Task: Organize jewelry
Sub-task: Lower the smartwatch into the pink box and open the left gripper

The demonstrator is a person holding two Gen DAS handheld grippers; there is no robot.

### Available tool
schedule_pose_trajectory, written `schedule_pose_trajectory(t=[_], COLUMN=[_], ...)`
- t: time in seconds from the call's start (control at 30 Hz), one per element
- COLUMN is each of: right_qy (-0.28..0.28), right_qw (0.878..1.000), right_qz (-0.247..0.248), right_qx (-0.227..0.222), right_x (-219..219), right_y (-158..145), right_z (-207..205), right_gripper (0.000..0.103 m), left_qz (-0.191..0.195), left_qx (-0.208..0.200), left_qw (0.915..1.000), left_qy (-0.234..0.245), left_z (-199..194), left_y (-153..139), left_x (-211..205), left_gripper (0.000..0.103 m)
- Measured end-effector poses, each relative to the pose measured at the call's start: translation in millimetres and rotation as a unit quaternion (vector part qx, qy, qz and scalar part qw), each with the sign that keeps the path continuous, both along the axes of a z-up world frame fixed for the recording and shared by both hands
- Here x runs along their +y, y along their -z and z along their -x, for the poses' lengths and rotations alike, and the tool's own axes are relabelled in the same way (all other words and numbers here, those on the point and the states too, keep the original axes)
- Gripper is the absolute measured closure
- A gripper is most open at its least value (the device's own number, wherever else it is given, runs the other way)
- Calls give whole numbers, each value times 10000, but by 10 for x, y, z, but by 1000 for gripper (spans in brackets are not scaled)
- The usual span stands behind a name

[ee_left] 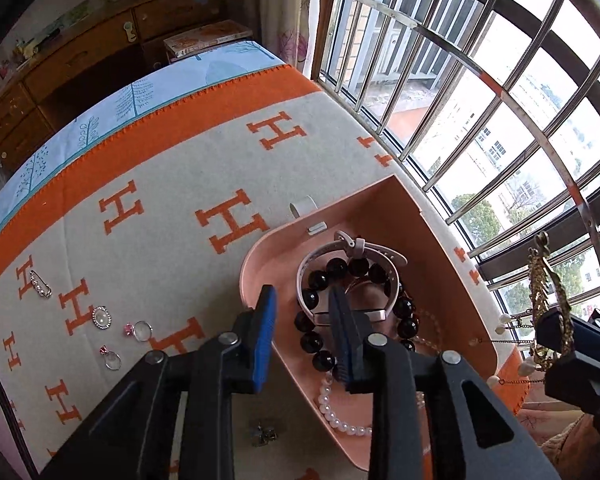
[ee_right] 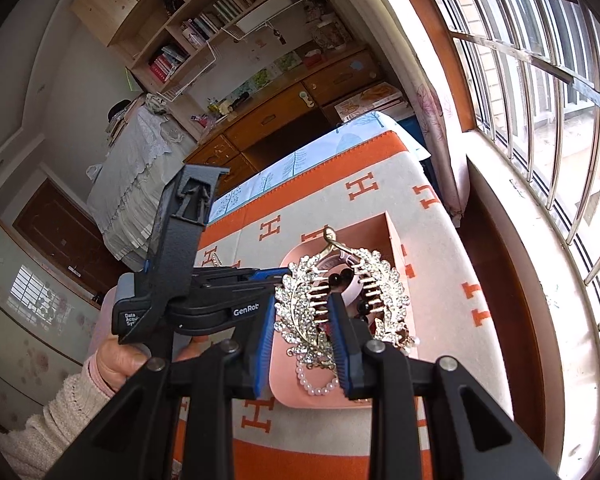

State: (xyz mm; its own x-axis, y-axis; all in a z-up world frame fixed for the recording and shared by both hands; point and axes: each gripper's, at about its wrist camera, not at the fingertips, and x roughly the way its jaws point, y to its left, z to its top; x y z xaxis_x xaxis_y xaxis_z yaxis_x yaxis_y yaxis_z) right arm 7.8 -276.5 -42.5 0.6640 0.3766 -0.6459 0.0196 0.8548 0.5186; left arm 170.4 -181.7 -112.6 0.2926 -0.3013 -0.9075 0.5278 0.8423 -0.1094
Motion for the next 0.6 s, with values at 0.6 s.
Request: schedule_pose_trajectory(t=[0.6], right_qy=[-905], right_qw=[9922], right_qz=[697], right_qx=[507], right_x=[536], right_y=[243], right_z=[-404], right_gripper=[76], left_qz=[249], left_qx=[-952], left_qw=[9894], left_qy=[-1064], left_z=[309], left_y=[-540], left_x=[823], left_gripper=[30])
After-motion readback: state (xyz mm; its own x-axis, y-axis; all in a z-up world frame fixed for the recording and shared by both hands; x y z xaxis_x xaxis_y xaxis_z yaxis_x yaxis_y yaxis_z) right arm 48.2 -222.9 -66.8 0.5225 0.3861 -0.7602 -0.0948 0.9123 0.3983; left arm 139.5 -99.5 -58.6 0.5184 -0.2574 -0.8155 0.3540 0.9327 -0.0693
